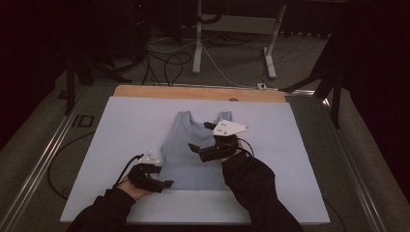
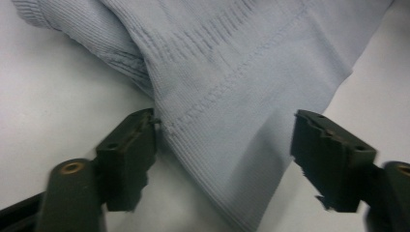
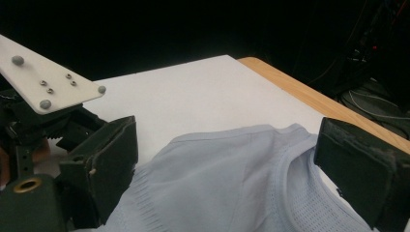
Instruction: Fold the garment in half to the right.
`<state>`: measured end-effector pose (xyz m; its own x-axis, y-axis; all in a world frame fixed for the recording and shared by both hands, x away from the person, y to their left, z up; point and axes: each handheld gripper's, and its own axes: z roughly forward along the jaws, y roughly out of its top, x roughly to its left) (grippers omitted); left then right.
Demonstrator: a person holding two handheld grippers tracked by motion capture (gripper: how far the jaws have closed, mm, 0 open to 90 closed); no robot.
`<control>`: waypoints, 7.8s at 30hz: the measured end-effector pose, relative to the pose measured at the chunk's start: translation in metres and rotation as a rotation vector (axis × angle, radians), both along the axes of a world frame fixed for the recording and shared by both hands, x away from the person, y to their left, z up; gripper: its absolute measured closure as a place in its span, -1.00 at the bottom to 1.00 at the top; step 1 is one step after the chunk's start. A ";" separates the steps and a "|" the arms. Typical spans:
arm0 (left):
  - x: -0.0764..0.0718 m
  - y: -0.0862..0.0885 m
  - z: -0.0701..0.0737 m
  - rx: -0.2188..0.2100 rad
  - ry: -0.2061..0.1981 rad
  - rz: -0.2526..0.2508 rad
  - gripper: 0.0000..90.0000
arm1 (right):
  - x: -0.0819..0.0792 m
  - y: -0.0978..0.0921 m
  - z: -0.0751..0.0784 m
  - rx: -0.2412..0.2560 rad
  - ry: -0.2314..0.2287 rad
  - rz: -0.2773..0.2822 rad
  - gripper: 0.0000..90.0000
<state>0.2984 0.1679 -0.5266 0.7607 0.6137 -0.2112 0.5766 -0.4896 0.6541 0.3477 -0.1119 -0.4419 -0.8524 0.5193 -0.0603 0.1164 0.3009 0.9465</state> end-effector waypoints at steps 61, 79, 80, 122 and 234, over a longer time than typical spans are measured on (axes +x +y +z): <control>-0.020 -0.010 0.009 -0.032 0.044 0.114 0.90 | 0.068 0.064 -0.010 -0.060 0.074 -0.008 -0.80; -0.022 -0.012 0.013 -0.061 0.019 0.118 0.90 | 0.132 0.099 -0.024 -0.173 0.143 -0.124 -0.65; -0.022 -0.011 0.013 -0.063 0.017 0.117 0.90 | 0.135 0.101 -0.027 -0.180 0.156 -0.137 -0.61; -0.024 -0.018 0.015 -0.108 0.010 0.098 0.90 | 0.185 0.118 -0.081 -0.447 0.291 -0.276 0.72; -0.016 -0.202 0.028 -0.049 -0.078 -0.077 0.91 | 0.164 -0.049 -0.020 -0.262 0.193 -0.279 0.87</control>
